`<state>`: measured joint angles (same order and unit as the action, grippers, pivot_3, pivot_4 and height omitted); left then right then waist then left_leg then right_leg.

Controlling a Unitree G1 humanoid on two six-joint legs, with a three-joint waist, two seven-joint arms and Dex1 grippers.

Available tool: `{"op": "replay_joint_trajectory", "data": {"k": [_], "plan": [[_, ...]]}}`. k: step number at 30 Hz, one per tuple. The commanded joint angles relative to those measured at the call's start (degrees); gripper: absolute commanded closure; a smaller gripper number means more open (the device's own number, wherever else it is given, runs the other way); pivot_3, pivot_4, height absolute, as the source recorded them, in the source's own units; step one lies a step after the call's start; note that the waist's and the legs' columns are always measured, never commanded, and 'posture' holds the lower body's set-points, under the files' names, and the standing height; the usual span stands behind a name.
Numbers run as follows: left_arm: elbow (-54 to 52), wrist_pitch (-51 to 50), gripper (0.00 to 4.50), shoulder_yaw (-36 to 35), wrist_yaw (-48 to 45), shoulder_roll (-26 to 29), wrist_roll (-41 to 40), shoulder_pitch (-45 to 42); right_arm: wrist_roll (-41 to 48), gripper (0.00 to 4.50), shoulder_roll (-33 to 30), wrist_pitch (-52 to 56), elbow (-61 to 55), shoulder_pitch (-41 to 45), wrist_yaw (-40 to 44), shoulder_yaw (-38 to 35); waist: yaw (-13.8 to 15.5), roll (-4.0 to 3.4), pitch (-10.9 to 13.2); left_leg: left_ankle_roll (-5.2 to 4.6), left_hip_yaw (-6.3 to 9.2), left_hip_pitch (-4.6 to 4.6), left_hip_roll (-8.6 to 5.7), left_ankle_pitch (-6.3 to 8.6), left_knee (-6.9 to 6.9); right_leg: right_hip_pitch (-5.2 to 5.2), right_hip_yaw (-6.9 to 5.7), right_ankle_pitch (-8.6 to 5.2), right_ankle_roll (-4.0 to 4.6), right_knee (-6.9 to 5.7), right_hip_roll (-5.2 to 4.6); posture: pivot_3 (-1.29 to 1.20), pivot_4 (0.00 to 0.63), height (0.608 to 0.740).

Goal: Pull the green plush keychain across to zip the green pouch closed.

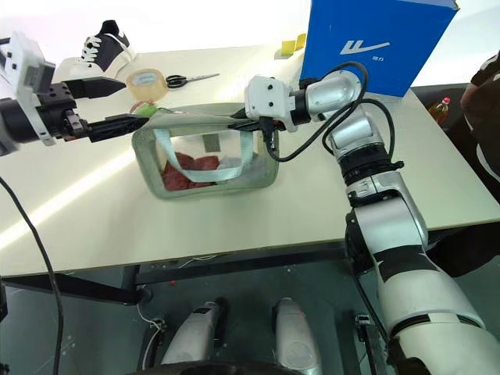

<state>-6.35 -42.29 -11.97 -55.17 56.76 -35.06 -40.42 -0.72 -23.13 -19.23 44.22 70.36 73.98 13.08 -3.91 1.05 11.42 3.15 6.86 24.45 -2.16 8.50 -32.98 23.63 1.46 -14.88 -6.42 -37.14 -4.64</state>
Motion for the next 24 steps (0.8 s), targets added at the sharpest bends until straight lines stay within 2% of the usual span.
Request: {"op": "replay_joint_trajectory", "data": {"k": [1, 5, 11, 18, 24], "plan": [[-2.2, -0.4, 0.00, -2.8, 0.2, 1.5, -0.8, 0.2, 0.2, 4.46, 0.0, -1.5, -1.4, 0.0, -1.0, -0.6, 0.1, 0.00, 0.0, 0.00, 0.00, 0.00, 0.00, 0.00, 0.00, -0.01, 0.00, 0.00, 0.00, 0.00, 0.00, 0.00, 0.150, 0.740], [-3.0, -0.7, 0.00, -3.7, 0.7, 2.0, -1.1, 1.7, 1.7, 4.46, -0.4, 2.7, -6.9, -4.1, 1.5, -0.1, 0.1, 0.02, 0.0, 0.00, 0.02, -0.04, -0.01, 0.00, -0.02, -0.07, 0.00, 0.00, 0.00, 0.00, 0.00, 0.00, 0.150, 0.740], [-2.2, -0.4, 0.00, -3.9, 0.3, 2.4, -0.9, 1.7, 7.2, 4.46, -2.4, 16.8, -18.4, -5.9, 7.5, -1.2, 0.1, 0.01, 0.0, 0.00, 0.03, -0.04, 0.00, 0.00, -0.06, -0.06, 0.00, 0.00, 0.01, -0.06, 0.01, 0.00, 0.150, 0.740], [1.0, 0.5, 0.00, -1.0, -3.2, 5.0, 1.5, 3.0, 8.2, 4.46, -3.5, 24.9, -26.2, -9.3, 6.4, -1.0, 0.0, 0.00, 0.0, 0.00, 0.03, -0.04, 0.00, 0.00, -0.04, -0.04, 0.00, 0.00, 0.01, -0.06, 0.01, 0.00, 0.150, 0.740], [1.6, 4.1, 0.00, 2.4, -4.5, 4.6, 5.6, 6.0, 8.7, 4.46, -4.5, 30.9, -32.6, -11.5, 4.8, -1.1, 0.1, 0.01, 0.0, 0.00, 0.03, -0.04, 0.00, 0.00, -0.04, -0.03, 0.00, 0.00, 0.01, -0.06, 0.00, 0.00, 0.150, 0.740]]}}
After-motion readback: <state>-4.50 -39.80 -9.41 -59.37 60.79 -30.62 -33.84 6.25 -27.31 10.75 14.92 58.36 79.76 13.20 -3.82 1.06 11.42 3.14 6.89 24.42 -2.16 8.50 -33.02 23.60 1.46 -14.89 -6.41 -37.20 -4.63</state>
